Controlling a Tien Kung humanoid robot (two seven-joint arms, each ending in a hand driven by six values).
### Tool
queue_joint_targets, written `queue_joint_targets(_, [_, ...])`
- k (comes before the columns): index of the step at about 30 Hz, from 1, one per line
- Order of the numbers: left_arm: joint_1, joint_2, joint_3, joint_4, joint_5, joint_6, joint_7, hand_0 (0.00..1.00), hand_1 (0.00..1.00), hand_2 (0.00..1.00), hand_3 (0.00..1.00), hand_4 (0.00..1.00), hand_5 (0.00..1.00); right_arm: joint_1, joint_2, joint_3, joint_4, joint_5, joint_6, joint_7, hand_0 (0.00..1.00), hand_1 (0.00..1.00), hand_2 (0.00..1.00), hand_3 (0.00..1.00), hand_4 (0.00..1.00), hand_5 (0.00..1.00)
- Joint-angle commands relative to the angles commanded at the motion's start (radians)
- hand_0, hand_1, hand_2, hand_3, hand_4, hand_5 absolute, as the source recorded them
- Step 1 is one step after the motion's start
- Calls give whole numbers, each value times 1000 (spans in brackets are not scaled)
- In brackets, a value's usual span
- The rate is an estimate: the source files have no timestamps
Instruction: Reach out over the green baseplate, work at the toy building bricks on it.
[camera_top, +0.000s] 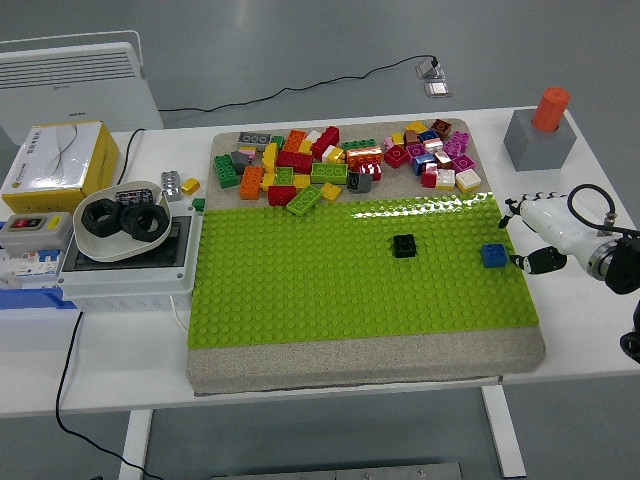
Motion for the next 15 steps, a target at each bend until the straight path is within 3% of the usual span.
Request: queue_joint_targets(15, [0,0,7,0,-7,-1,0,736,735,714,832,828,998,-7,54,-9,-54,15,-20,8,923,955,928,683,756,153])
